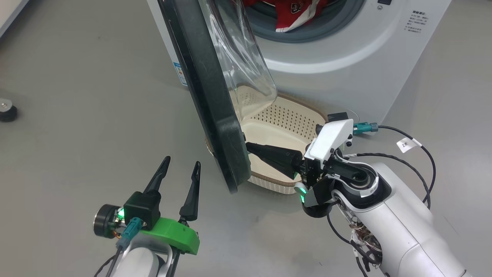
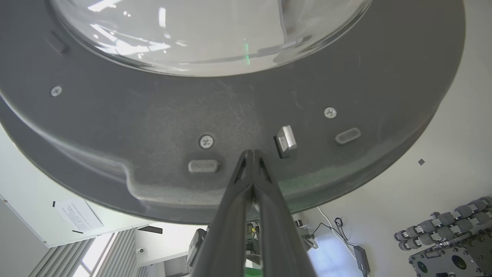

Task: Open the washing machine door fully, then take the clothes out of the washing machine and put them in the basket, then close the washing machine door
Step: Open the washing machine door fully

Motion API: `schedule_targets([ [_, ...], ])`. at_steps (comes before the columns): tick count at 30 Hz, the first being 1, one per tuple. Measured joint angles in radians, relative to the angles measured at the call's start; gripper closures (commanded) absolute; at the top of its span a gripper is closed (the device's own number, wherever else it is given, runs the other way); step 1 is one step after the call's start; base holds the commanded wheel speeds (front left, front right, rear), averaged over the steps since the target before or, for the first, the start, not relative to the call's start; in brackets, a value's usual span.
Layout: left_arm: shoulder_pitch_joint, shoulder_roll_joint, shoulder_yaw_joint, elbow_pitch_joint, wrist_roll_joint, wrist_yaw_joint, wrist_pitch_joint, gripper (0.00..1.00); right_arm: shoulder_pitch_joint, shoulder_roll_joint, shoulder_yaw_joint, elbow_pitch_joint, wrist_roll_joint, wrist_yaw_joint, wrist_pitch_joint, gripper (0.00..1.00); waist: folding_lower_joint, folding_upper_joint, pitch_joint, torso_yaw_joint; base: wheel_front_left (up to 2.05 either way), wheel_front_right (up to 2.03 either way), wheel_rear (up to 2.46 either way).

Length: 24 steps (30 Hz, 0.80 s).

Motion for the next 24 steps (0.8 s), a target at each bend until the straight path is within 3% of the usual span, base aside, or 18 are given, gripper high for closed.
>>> schedule_targets([
  [6,0.006,0.000,0.020,0.002,0.003,0.008,0.000,0.00,0.012,0.001,-0.002,-0.007,-0.005,0.011,-0.049,1.00,0.0000,0.0000,-0.017,0.000,0.00,0.00,0.00],
  [10,0.023,0.000,0.026,0.011,0.003,0.009,0.000,0.00,0.011,-0.042,0.035,-0.003,-0.188,0.069,-0.108,1.00,0.0000,0.0000,-0.036,-0.009,0.00,0.00,0.00],
  [15,0.037,0.000,0.040,0.016,0.008,0.009,0.000,0.00,0.018,-0.101,0.026,0.002,-0.283,0.127,-0.197,1.00,0.0000,0.0000,-0.067,-0.027,0.00,0.00,0.00],
  [18,0.043,0.001,0.061,0.016,0.014,0.009,0.000,0.00,0.019,-0.150,0.072,-0.003,-0.417,0.163,-0.248,1.00,0.0000,0.0000,-0.085,-0.045,0.00,0.00,0.00],
  [24,0.071,0.006,0.083,0.016,0.019,0.009,0.000,0.00,0.047,-0.218,0.087,-0.019,-0.563,0.186,-0.359,1.00,0.0000,0.0000,-0.118,-0.082,0.00,0.00,0.00],
])
